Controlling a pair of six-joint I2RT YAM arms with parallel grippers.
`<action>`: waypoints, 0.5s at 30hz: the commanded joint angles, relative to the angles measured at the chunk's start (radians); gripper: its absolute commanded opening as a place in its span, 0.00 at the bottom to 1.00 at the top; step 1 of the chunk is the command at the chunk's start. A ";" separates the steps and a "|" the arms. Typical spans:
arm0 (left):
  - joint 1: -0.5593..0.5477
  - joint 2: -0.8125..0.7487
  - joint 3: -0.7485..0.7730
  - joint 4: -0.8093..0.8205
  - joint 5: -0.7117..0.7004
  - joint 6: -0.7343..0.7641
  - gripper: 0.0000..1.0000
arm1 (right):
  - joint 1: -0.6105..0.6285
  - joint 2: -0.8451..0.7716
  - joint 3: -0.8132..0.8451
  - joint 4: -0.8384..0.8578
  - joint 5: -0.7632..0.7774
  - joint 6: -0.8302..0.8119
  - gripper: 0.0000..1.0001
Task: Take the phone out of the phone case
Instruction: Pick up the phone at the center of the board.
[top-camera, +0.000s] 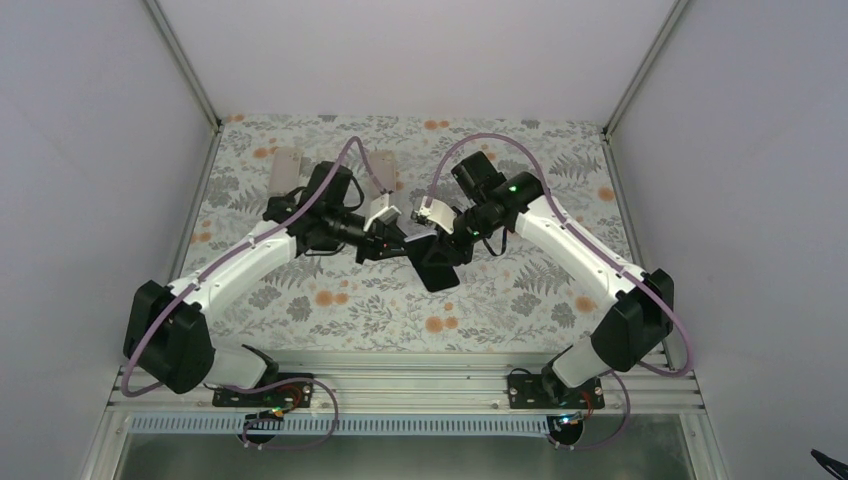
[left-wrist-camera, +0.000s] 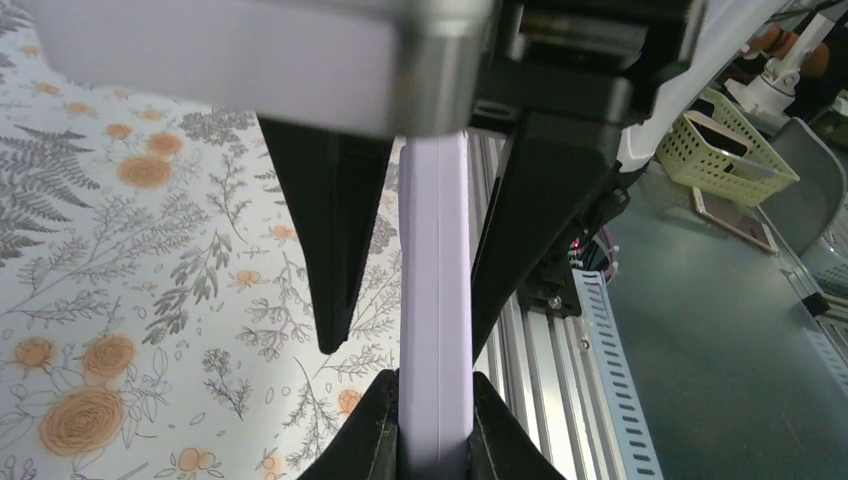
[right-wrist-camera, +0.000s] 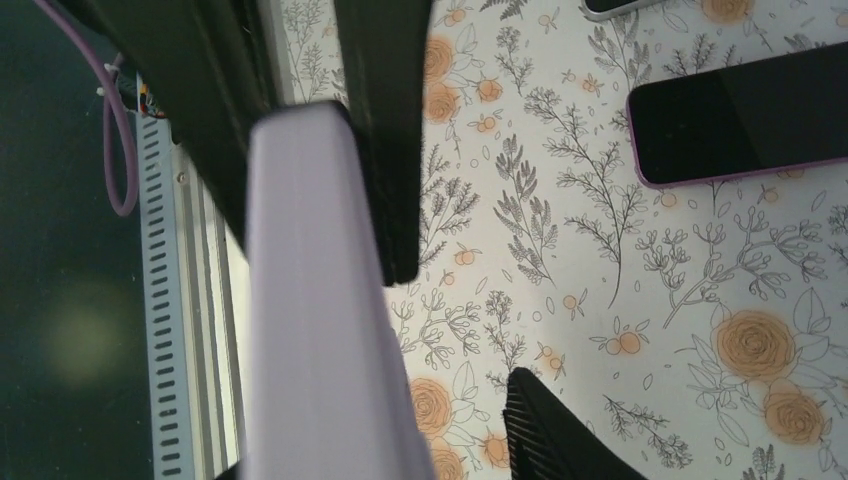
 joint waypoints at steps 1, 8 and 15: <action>-0.020 0.009 0.044 -0.009 0.027 0.074 0.02 | 0.000 0.008 0.035 -0.026 -0.031 -0.013 0.33; -0.033 0.025 0.067 -0.025 0.012 0.079 0.02 | 0.001 0.013 0.032 -0.039 -0.012 -0.024 0.13; -0.022 0.048 0.103 -0.019 -0.030 0.024 0.40 | 0.000 0.002 0.063 -0.020 -0.039 0.003 0.04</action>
